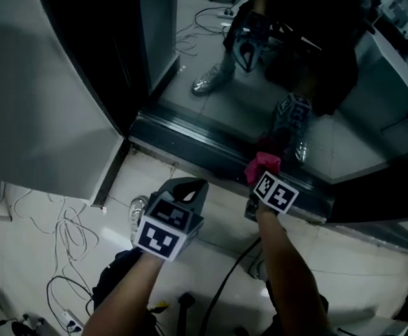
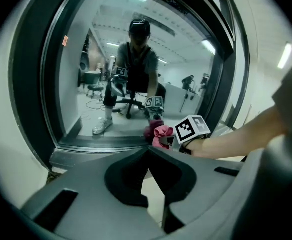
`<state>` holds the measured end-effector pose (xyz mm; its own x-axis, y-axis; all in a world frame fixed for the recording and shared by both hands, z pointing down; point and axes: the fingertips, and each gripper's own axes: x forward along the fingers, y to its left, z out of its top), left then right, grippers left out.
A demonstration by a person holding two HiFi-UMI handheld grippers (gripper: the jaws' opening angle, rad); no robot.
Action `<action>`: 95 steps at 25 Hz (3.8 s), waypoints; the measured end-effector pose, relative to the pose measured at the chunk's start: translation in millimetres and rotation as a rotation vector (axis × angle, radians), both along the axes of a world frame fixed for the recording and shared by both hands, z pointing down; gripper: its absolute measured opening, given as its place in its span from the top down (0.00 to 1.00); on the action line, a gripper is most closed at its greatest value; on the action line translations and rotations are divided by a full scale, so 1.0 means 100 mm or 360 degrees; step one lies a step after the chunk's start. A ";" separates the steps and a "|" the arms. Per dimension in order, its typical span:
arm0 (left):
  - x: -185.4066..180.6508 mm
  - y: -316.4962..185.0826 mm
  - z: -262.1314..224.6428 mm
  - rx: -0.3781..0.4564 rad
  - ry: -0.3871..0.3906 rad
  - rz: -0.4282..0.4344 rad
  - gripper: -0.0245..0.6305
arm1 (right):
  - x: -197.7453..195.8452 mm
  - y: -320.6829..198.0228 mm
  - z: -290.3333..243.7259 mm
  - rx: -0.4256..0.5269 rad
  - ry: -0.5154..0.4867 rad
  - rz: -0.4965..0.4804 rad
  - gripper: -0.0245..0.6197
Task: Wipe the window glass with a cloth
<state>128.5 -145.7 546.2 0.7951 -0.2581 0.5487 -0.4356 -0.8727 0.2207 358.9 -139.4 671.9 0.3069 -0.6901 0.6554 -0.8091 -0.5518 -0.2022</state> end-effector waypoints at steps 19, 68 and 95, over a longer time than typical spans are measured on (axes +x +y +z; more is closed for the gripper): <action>-1.00 -0.55 0.05 -0.0040 -0.0030 -0.0282 0.96 | -1.48 -1.37 -0.38 0.0041 -0.0072 -0.0575 0.82; -0.06 -0.59 -2.13 0.0582 0.0329 -0.0074 0.96 | -1.34 -0.96 -5.00 0.1275 0.0363 -0.0809 0.83; 1.44 0.53 -2.26 0.0618 0.0344 0.0356 0.96 | 0.88 1.02 -5.08 0.1324 0.0603 -0.0113 0.83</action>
<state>272.3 -92.6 320.6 0.9393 -0.2212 0.2622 -0.2087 -0.9751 -0.0749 447.0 -37.0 163.7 0.3389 -0.9199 -0.1973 -0.9288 -0.2937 -0.2261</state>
